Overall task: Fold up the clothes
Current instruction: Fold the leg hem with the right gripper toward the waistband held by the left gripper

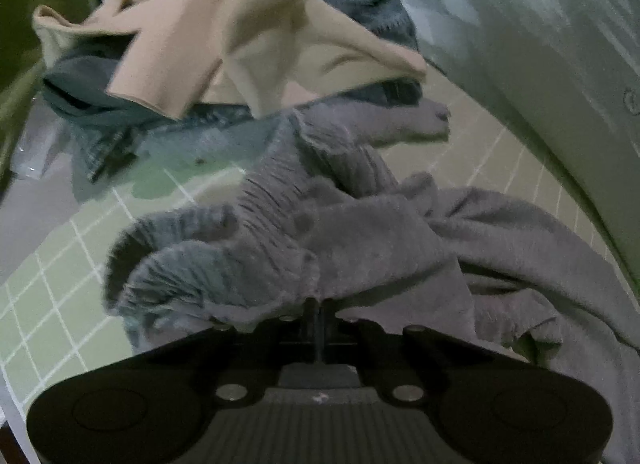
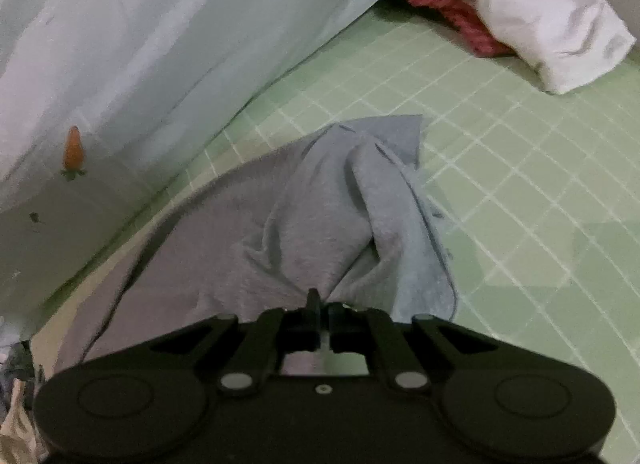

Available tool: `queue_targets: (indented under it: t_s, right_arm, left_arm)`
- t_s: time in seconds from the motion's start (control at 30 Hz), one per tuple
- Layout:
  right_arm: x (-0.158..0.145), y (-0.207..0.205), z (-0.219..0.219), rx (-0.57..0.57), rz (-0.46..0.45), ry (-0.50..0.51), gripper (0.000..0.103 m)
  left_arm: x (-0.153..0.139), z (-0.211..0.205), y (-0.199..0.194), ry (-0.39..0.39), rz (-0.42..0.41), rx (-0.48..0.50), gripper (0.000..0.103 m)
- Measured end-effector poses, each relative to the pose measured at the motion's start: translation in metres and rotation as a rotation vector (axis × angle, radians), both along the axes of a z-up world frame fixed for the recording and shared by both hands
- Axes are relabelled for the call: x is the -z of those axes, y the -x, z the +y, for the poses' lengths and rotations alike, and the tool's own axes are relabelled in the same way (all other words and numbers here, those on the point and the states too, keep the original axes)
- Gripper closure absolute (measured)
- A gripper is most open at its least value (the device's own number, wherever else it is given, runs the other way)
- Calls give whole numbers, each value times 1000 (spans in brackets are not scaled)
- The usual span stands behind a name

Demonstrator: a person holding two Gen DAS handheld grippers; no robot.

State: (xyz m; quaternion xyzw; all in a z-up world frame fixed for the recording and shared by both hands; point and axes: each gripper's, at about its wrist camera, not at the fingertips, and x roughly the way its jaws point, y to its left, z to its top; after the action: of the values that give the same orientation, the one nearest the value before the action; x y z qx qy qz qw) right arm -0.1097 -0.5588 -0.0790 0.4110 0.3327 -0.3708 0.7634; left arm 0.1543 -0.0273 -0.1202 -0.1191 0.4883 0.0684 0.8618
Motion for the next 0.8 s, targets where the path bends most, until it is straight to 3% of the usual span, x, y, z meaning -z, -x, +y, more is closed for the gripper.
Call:
queue_targets:
  t_s: [0.23,0.4,0.47,0.57,0.6,0.7,0.8]
  right_arm:
    - [-23,42,15,22,-17,-29,100]
    - [-23,47,3,47,-20,-82,99]
    - [-17,40,-2,48,12,-91,94]
    - [-7,32,-5,35,26,-106,73]
    - [-4,31,-4,37,19,-119,59]
    - [4,27,2,37,13,-139,46]
    - [11,30,13,51,9,-135,22]
  left_arm:
    - [-9,24,5,-20,-32,-47,103]
    - [-11,35,0,2,-37,-66,103]
    - [-11,34,-2,5,-36,-64,101]
    - [-12,29,-2,7,-30,-50,100]
    - [-12,27,-2,7,-30,-42,100]
    - [-14,20,0,-8,-29,-6,87]
    - [-17,14,5,-12,-32,23,81]
